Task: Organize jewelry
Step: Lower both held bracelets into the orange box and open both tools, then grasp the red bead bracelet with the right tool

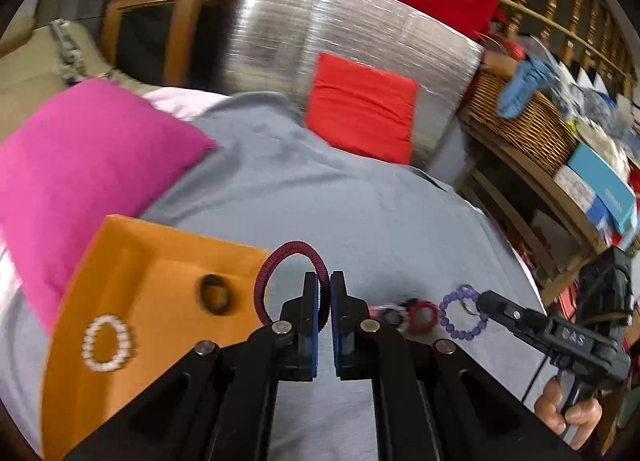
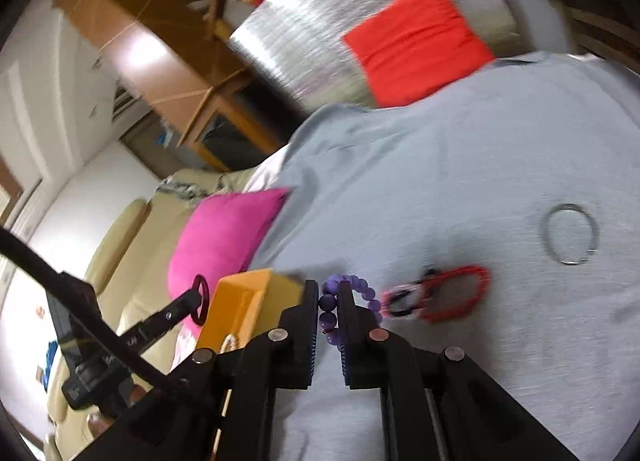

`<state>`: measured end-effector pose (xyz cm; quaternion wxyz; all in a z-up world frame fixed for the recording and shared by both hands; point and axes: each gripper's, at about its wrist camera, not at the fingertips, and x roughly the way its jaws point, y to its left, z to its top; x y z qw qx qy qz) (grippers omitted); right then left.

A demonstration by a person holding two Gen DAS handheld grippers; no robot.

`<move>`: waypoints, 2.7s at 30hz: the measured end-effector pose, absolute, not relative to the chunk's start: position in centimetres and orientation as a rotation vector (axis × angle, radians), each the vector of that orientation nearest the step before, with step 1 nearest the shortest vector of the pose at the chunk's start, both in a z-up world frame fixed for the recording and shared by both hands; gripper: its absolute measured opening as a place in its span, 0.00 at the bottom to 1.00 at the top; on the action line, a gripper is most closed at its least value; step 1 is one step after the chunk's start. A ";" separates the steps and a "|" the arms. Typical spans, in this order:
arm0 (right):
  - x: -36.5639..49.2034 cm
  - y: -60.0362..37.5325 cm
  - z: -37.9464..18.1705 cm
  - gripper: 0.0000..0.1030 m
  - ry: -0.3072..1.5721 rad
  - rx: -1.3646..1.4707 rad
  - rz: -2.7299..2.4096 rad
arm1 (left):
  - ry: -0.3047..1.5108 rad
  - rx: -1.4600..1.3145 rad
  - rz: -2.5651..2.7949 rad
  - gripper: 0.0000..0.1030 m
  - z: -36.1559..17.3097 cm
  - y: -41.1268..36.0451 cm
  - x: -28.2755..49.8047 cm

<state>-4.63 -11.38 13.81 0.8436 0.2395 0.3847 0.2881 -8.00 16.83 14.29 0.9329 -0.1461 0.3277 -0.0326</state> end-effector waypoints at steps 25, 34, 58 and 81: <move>-2.9 12.7 10.3 0.10 1.089 0.208 0.738 | 0.969 -0.330 0.019 0.05 5.7 26.7 -7.7; -2.4 12.5 9.8 0.15 1.121 0.218 0.712 | 1.031 -0.350 0.055 0.20 4.7 27.4 -7.3; -2.4 -13.8 12.0 0.34 0.891 0.521 0.364 | 0.689 -0.186 0.139 0.60 12.5 21.6 -7.7; 3.4 -13.9 4.5 0.30 1.037 0.276 0.163 | 0.797 -0.009 -0.012 0.60 9.4 8.8 -1.5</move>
